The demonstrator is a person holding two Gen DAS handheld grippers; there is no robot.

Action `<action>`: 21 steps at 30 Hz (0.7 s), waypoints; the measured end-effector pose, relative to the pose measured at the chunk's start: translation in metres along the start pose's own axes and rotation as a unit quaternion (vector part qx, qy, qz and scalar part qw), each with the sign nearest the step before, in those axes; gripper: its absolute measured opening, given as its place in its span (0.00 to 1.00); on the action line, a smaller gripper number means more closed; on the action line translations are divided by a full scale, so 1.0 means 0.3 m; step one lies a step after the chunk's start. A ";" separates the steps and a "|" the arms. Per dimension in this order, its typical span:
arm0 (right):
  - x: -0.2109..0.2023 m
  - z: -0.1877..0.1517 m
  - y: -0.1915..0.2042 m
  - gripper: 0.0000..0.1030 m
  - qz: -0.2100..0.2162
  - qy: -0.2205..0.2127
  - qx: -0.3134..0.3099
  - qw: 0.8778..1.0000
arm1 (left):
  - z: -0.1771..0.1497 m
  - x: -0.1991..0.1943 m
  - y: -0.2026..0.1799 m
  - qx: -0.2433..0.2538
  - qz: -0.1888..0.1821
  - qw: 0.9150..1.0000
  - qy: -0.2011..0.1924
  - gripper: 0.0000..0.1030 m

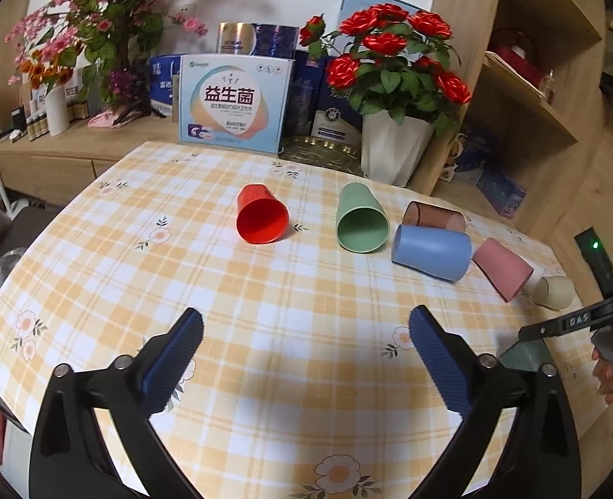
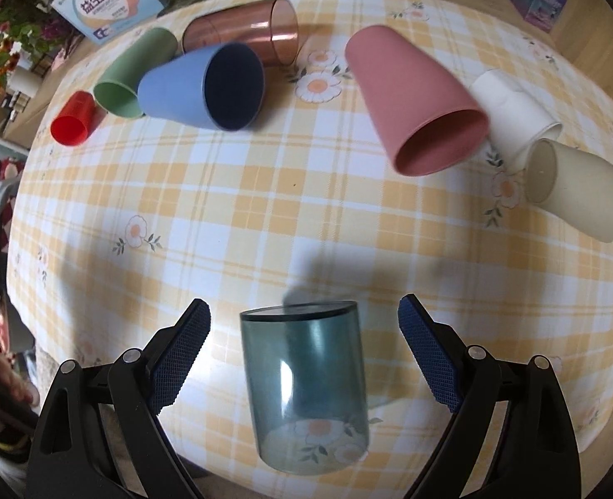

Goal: Flip cup upside down
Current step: 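Bring the right tool to the standing teal cup and close on it, then lift the teal cup with the right tool and turn it over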

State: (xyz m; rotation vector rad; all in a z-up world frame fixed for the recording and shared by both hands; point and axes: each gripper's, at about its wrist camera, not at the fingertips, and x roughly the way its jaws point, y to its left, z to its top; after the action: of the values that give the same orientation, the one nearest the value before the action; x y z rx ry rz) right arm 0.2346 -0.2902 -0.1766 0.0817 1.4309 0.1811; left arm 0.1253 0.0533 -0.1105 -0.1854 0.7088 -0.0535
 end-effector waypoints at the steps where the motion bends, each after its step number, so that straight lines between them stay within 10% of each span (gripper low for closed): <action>1: 0.008 0.001 0.005 0.86 -0.002 0.004 -0.001 1.000 | 0.001 0.003 0.005 -0.002 0.000 1.000 0.003 0.94; 16: 0.071 0.035 0.020 0.86 -0.034 0.032 -0.007 0.999 | -0.006 0.009 -0.005 0.014 0.005 1.000 -0.002 0.94; 18: 0.079 0.038 0.024 0.64 -0.040 0.036 -0.013 0.998 | -0.006 0.009 -0.004 0.014 0.005 1.000 -0.002 0.94; 21: 0.100 0.039 0.038 0.63 -0.051 0.048 -0.021 0.997 | -0.007 0.009 -0.004 0.016 0.008 1.000 -0.004 0.94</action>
State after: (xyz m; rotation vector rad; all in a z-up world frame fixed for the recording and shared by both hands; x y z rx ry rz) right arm 0.2491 -0.2731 -0.2024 -0.0351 1.5226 0.1322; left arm 0.1260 0.0516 -0.1136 -0.1496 0.7002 -0.0496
